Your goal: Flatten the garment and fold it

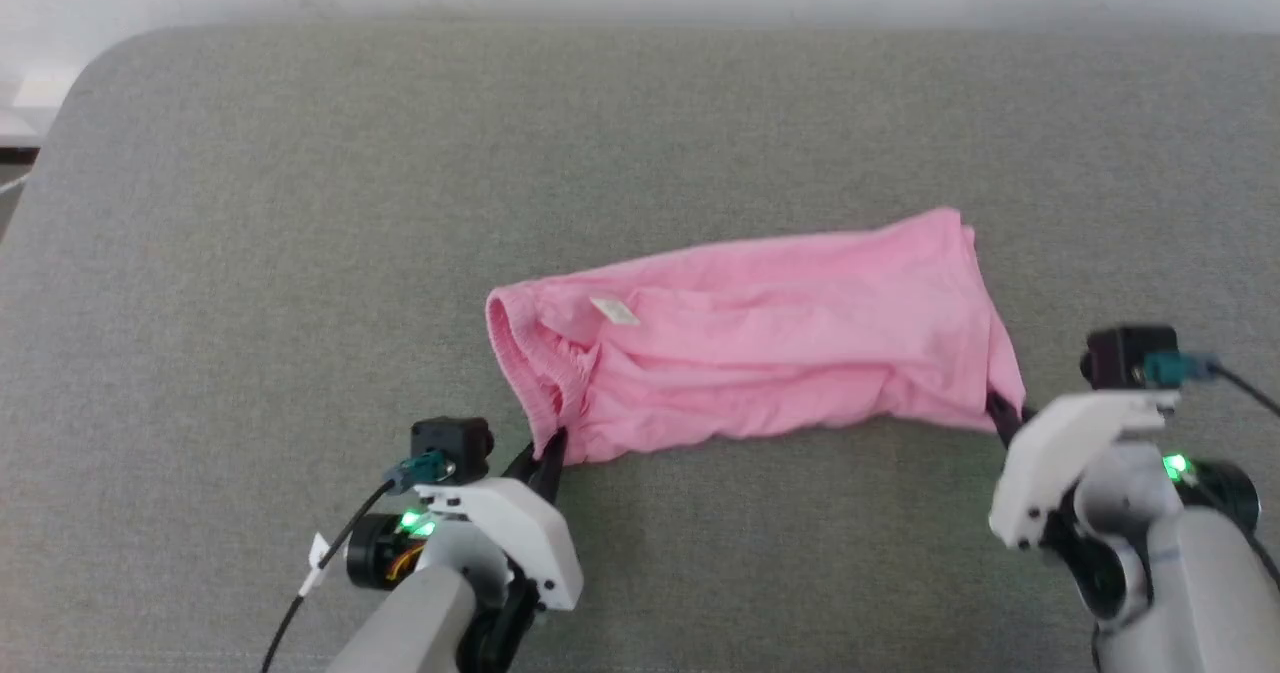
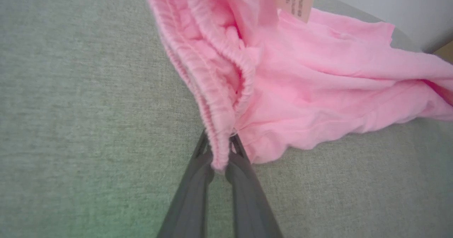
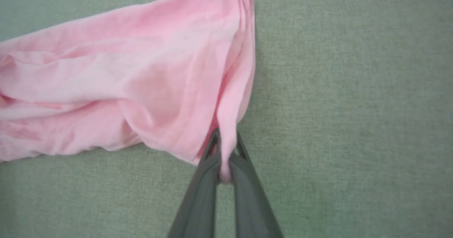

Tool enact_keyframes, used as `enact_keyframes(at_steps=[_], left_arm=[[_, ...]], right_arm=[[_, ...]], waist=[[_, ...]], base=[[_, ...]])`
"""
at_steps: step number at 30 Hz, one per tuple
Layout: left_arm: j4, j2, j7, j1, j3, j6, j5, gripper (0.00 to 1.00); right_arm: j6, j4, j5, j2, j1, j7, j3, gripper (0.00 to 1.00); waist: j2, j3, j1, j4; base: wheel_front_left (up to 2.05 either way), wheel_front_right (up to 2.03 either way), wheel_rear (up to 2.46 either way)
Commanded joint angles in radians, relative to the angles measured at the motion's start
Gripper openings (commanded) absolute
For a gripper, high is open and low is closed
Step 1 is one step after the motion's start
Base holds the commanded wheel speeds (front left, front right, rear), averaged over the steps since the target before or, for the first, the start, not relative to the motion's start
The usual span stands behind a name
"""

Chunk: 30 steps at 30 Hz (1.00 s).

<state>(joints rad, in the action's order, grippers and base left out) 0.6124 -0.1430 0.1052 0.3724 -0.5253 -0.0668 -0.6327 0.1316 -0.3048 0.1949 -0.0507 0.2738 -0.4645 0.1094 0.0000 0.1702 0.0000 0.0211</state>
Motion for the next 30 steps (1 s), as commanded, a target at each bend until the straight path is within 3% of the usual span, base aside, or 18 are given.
enact_keyframes(at_steps=[1, 8, 14, 15, 16, 17, 18, 25, 30], left_arm=[[-0.006, -0.015, -0.006, -0.019, 0.0, 0.005, -0.005, 0.0], [-0.089, -0.077, -0.066, -0.076, 0.01, 0.003, -0.032, 0.0], [-0.14, -0.098, -0.133, -0.118, 0.005, -0.007, -0.056, 0.0], [-0.147, -0.099, -0.138, -0.123, 0.005, -0.01, -0.059, 0.13], [-0.152, -0.098, -0.141, -0.127, 0.009, -0.016, -0.064, 0.45], [-0.157, -0.097, -0.146, -0.132, 0.01, -0.019, -0.068, 0.98], [-0.161, -0.096, -0.153, -0.137, 0.009, -0.021, -0.073, 1.0], [-0.219, -0.11, -0.136, -0.187, 0.032, -0.047, -0.092, 1.0], [-0.299, -0.139, 0.018, -0.216, 0.08, -0.079, -0.052, 1.0]], right_arm=[[-0.001, 0.018, 0.013, 0.0, -0.029, -0.002, -0.001, 0.0], [-0.001, 0.211, 0.123, 0.0, -0.259, -0.015, -0.012, 0.0], [-0.001, 0.195, 0.114, 0.0, -0.316, -0.002, -0.022, 0.0], [-0.001, 0.183, 0.11, 0.0, -0.314, 0.003, -0.022, 0.0], [-0.001, 0.171, 0.108, 0.0, -0.309, 0.009, -0.022, 0.15], [-0.001, 0.158, 0.104, 0.0, -0.305, 0.015, -0.02, 0.49], [-0.001, 0.146, 0.099, 0.0, -0.301, 0.021, -0.02, 1.0], [-0.001, 0.127, 0.125, 0.0, -0.285, 0.126, 0.01, 1.0], [-0.001, 0.133, 0.133, 0.0, -0.26, 0.227, 0.033, 1.0]], waist=[[0.0, -0.014, 0.0, -0.01], [0.0, -0.03, 0.0, -0.018], [0.0, -0.029, 0.0, -0.03], [0.0, -0.029, 0.0, -0.03], [0.0, -0.029, 0.0, -0.03], [0.0, -0.029, 0.0, -0.028], [0.0, -0.03, 0.0, -0.026], [0.0, -0.055, 0.0, -0.013], [0.0, -0.069, 0.0, -0.007]], base=[[0.0, 0.0, 0.0], [0.0, 0.0, 0.0], [0.0, 0.0, 0.0], [0.0, 0.0, 0.0], [0.0, 0.0, 0.0], [0.0, 0.0, 0.0], [0.0, 0.0, 0.0], [0.0, 0.0, 0.0], [0.0, 0.0, 0.0]])
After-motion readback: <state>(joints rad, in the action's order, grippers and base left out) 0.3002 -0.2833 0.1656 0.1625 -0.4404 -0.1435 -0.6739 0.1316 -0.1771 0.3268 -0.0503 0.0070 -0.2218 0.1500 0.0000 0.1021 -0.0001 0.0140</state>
